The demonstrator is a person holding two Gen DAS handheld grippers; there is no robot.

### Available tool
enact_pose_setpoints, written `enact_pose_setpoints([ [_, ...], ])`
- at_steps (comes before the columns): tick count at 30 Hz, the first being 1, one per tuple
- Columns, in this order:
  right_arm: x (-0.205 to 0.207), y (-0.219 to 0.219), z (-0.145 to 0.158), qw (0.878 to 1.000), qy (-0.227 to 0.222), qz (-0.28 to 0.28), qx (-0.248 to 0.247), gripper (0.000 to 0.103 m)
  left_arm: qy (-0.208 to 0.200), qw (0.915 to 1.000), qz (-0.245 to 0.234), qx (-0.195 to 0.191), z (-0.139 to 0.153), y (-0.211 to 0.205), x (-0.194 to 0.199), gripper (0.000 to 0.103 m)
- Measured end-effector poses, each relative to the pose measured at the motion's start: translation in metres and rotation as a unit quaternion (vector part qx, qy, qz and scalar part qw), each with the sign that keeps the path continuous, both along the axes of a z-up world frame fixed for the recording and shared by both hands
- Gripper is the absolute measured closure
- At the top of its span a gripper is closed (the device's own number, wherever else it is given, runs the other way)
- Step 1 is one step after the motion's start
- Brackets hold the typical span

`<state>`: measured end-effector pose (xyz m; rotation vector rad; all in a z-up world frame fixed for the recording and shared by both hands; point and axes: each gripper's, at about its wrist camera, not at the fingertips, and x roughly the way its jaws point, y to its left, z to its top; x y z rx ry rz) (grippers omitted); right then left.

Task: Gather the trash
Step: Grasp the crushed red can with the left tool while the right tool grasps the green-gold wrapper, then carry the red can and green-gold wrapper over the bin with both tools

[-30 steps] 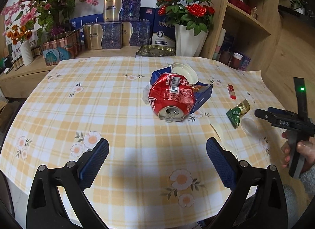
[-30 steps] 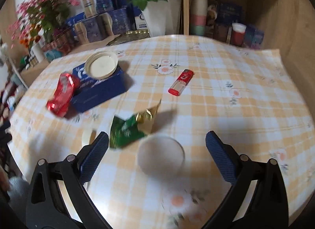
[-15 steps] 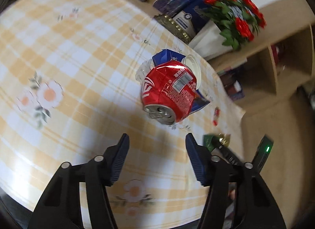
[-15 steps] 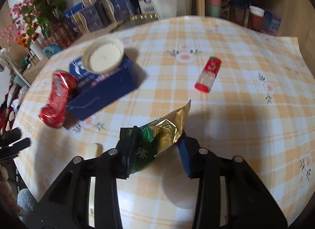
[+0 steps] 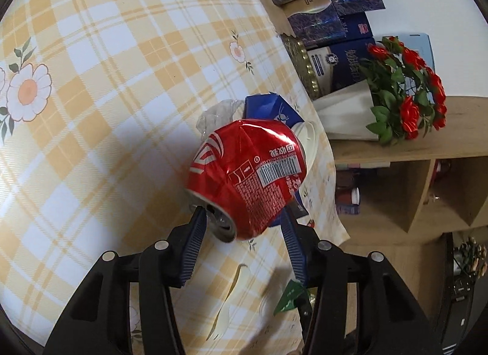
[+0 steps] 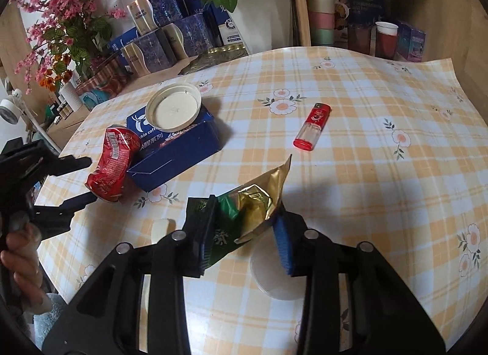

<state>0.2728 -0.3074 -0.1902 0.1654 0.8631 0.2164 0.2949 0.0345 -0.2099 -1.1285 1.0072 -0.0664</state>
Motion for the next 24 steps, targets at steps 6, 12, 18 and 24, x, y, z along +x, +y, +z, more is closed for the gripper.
enact_pose_setpoints([
  [6,-0.004,-0.006,0.000,1.000,-0.001,-0.002,0.015,0.066,0.039,0.9988,0.026,0.015,-0.013,-0.006,0.012,0.060],
  [12,-0.009,-0.003,0.002,1.000,-0.008,0.013,0.008,0.066,0.051,0.9976,0.044,0.015,-0.024,-0.003,0.018,0.060],
  [18,-0.019,0.000,0.012,1.000,-0.022,0.019,0.009,0.066,-0.018,0.9962,-0.011,0.084,-0.003,-0.005,0.020,0.063],
  [24,-0.033,0.003,0.030,0.999,-0.042,0.022,0.013,0.066,-0.085,0.9897,-0.047,0.105,0.024,0.004,0.000,0.063],
])
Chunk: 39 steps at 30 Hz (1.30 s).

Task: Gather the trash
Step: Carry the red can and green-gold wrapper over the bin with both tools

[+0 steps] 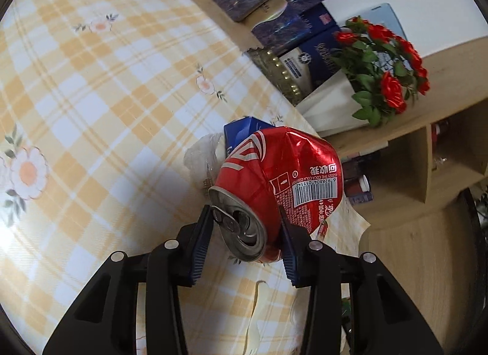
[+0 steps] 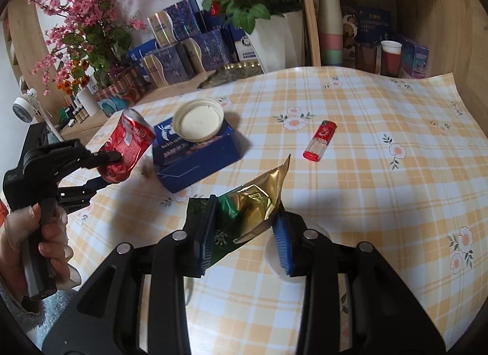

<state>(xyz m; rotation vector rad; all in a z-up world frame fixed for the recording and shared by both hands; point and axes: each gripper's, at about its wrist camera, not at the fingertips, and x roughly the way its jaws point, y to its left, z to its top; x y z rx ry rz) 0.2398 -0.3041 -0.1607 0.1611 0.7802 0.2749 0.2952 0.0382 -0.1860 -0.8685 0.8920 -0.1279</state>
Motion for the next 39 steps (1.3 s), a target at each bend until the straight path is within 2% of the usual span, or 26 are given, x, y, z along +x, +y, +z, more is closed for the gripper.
enact_pose_setpoints([
  [7,-0.031,0.008,0.014,1.000,-0.009,0.001,0.013,0.066,-0.015,0.9992,-0.029,0.024,0.019,0.018,-0.037,0.063],
  [11,-0.055,0.015,0.017,1.000,-0.009,0.001,0.009,0.067,-0.024,0.9972,-0.057,0.042,0.029,0.026,-0.074,0.063],
  [16,-0.097,0.018,0.017,1.000,-0.007,-0.008,0.012,0.067,-0.028,0.9944,-0.091,0.046,0.033,0.032,-0.122,0.063],
  [24,-0.166,0.022,0.007,1.000,-0.010,-0.019,0.007,0.067,-0.041,0.9810,-0.161,0.101,0.034,0.022,-0.201,0.063],
  [28,-0.192,0.022,-0.007,1.000,-0.009,-0.027,0.005,0.067,-0.050,0.9657,-0.208,0.147,0.028,0.007,-0.234,0.063],
  [33,-0.218,0.020,-0.029,0.999,0.002,-0.039,0.018,0.067,-0.043,0.9470,-0.258,0.186,0.009,-0.015,-0.260,0.063],
  [37,-0.226,0.019,-0.039,0.999,0.007,-0.039,0.012,0.067,-0.045,0.9198,-0.300,0.249,-0.004,-0.038,-0.271,0.063],
  [38,-0.228,0.018,-0.041,0.999,0.007,-0.039,0.014,0.067,-0.041,0.9056,-0.317,0.279,-0.009,-0.048,-0.273,0.063],
  [39,-0.227,0.016,-0.042,0.999,0.007,-0.041,0.016,0.067,-0.040,0.8981,-0.327,0.292,-0.012,-0.053,-0.273,0.063],
])
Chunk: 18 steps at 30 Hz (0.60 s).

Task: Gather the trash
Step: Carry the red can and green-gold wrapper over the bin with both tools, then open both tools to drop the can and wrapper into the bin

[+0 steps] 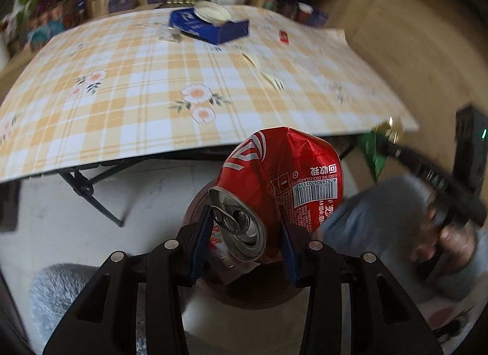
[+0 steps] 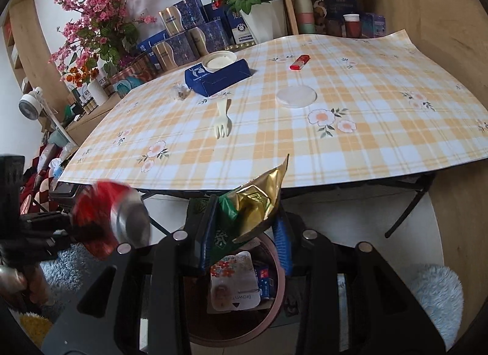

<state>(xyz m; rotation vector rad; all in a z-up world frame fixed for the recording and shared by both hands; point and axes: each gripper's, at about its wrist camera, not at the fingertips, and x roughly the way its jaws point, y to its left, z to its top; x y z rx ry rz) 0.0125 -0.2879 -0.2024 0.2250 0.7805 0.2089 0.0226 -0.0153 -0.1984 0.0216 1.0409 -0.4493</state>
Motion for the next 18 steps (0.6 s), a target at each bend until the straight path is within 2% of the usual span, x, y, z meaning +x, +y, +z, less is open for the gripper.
enact_pose_setpoints([
  [6,0.003,-0.011,-0.012,1.000,0.014,-0.019,0.019,0.067,-0.001,0.9962,-0.055,0.068,-0.025,-0.027,-0.002,0.062],
  [11,0.005,-0.007,-0.017,1.000,0.019,-0.013,0.019,0.067,0.018,0.9866,-0.101,0.127,-0.055,-0.046,-0.007,0.062],
  [18,0.010,-0.007,-0.023,0.999,0.028,-0.009,0.022,0.067,0.066,0.9829,-0.102,0.139,-0.082,-0.046,0.003,0.062],
])
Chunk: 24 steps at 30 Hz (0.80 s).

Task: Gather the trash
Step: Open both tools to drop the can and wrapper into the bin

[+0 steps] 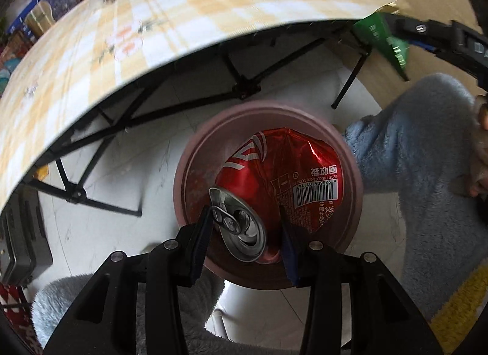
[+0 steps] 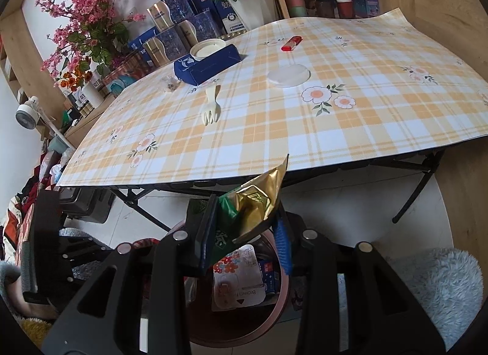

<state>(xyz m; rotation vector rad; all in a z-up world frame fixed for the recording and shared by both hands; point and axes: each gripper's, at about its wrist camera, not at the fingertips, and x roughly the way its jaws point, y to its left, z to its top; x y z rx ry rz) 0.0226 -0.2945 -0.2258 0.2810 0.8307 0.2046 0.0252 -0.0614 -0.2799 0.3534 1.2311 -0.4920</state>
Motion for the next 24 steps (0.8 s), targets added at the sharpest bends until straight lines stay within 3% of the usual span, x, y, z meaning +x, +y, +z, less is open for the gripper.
enact_pose_setpoints([
  [6,0.001,0.004,-0.002,1.000,0.003,0.006,-0.008,0.067,0.053,0.9983,0.000,0.026,-0.027,-0.005,0.005,0.062],
  [12,0.001,0.006,-0.003,1.000,0.003,0.011,-0.011,0.067,0.057,0.9978,-0.009,0.035,-0.030,-0.009,0.002,0.062],
  [15,0.001,0.007,-0.004,1.000,0.005,0.011,-0.011,0.067,0.061,0.9975,-0.006,0.034,-0.032,-0.010,0.003,0.052],
  [18,0.003,0.007,-0.006,1.000,0.012,0.012,-0.006,0.067,0.036,0.9992,0.001,0.018,-0.021,-0.008,0.003,0.045],
  [21,0.004,0.007,-0.008,1.000,0.016,0.013,-0.006,0.067,-0.020,0.9995,0.022,-0.012,0.003,0.000,0.001,0.030],
  [24,0.005,0.011,-0.011,1.000,0.020,0.019,-0.012,0.067,-0.081,0.9933,0.062,-0.055,0.030,0.017,0.000,0.023],
])
